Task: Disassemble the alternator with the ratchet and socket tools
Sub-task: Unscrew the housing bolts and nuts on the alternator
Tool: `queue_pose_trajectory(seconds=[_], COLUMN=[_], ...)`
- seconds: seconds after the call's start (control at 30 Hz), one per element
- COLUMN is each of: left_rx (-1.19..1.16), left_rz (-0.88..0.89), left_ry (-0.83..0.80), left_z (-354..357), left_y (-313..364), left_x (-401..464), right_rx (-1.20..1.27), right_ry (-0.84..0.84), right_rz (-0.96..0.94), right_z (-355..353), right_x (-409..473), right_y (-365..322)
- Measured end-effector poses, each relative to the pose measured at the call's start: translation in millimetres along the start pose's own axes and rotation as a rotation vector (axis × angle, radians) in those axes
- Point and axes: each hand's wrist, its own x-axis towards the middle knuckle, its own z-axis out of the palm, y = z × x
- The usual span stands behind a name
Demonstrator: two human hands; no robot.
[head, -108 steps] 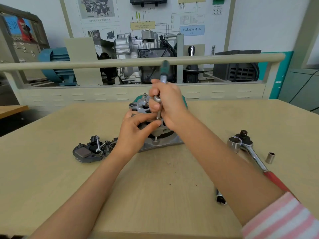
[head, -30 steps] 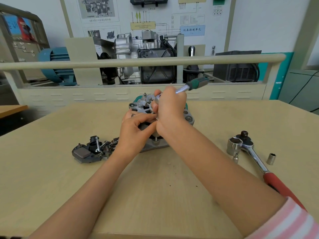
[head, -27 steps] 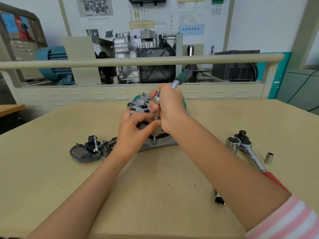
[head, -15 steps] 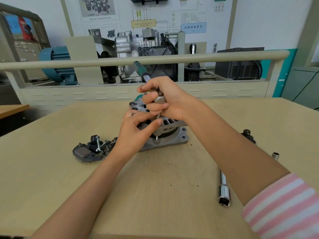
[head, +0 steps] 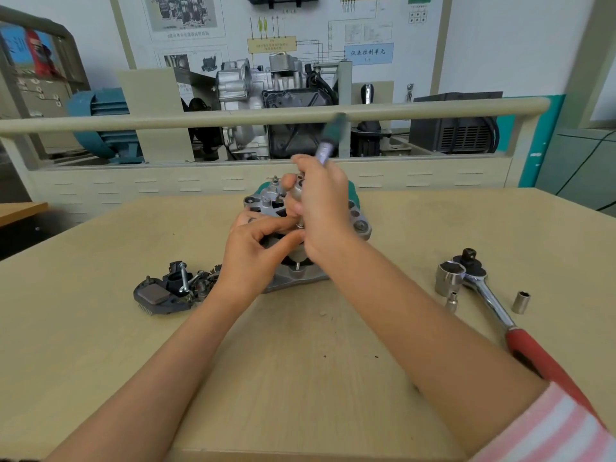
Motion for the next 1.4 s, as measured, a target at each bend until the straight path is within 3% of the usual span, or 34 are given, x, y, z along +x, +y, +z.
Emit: queue_pose_trajectory(seconds=[0.1,0.2,0.47,0.77,0.9,1.07,1.27,1.4], left_rx=[0.033,0.025,0.005,-0.01,-0.027,-0.02,0.019,0.024], left_rz=[0.03,0.019,-0.012,-0.043,-0.049,-0.037,0.013,0.001], left_ry=[-0.021,-0.028,-0.04,-0.048,-0.056,-0.031,-0.027,-0.032], left_z=[0,0,1,0,-1,0,-1,-1], left_y=[1,2,3,6,4,3,-1,-1], left_x=[-1,0,-1,-2,0,1,1,0], right_rx=[0.084,0.059,-0.188,-0.406,-0.389,-0.285,-0.038,-0.135], right_ry=[0.202,0.179,-0.153,-0.679,-0.729,-0.546,0.161,0.318], right_rz=[-0.141,-0.114,0.116,0.403,0.449,0.297,-0.03,-0.028], right_z=[7,6,-6,-9,-9,-11,6,7], right_x=[-4,-5,5,26,28,19,-5,-7], right_y=[11,9,-11,-31,-33,-24,1,0])
